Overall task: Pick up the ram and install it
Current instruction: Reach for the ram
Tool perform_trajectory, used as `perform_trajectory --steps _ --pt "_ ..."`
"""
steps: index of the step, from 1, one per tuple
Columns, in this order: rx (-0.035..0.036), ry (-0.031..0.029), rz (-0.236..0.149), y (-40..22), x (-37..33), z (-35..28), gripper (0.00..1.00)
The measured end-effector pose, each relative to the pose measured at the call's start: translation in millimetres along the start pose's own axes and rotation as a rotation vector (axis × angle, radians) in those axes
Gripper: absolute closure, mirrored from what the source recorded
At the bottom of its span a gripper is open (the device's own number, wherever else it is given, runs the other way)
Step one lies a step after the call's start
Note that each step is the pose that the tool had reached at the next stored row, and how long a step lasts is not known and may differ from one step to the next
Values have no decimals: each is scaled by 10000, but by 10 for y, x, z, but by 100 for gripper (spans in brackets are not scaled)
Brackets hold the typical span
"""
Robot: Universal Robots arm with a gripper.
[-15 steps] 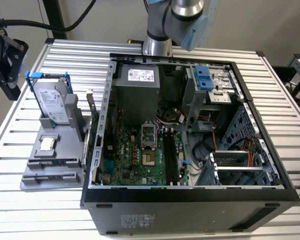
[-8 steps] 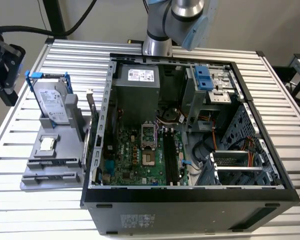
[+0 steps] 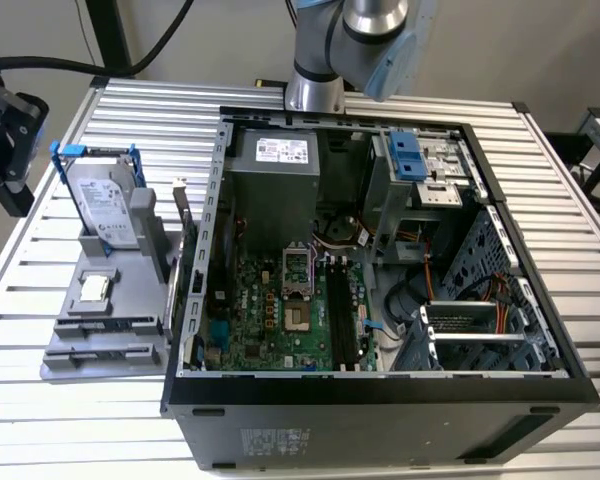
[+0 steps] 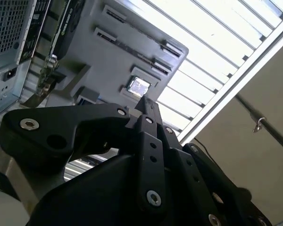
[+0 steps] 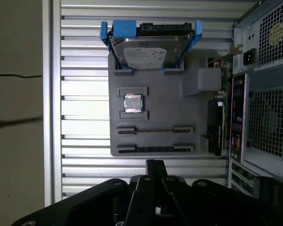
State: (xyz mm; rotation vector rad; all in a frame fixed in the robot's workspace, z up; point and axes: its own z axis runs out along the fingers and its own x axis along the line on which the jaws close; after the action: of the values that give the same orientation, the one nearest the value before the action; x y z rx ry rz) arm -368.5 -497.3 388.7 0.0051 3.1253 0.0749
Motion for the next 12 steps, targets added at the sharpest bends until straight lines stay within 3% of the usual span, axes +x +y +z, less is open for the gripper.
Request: perform_trajectory --steps 12 --pt "7 3 -63 1 2 -1 100"
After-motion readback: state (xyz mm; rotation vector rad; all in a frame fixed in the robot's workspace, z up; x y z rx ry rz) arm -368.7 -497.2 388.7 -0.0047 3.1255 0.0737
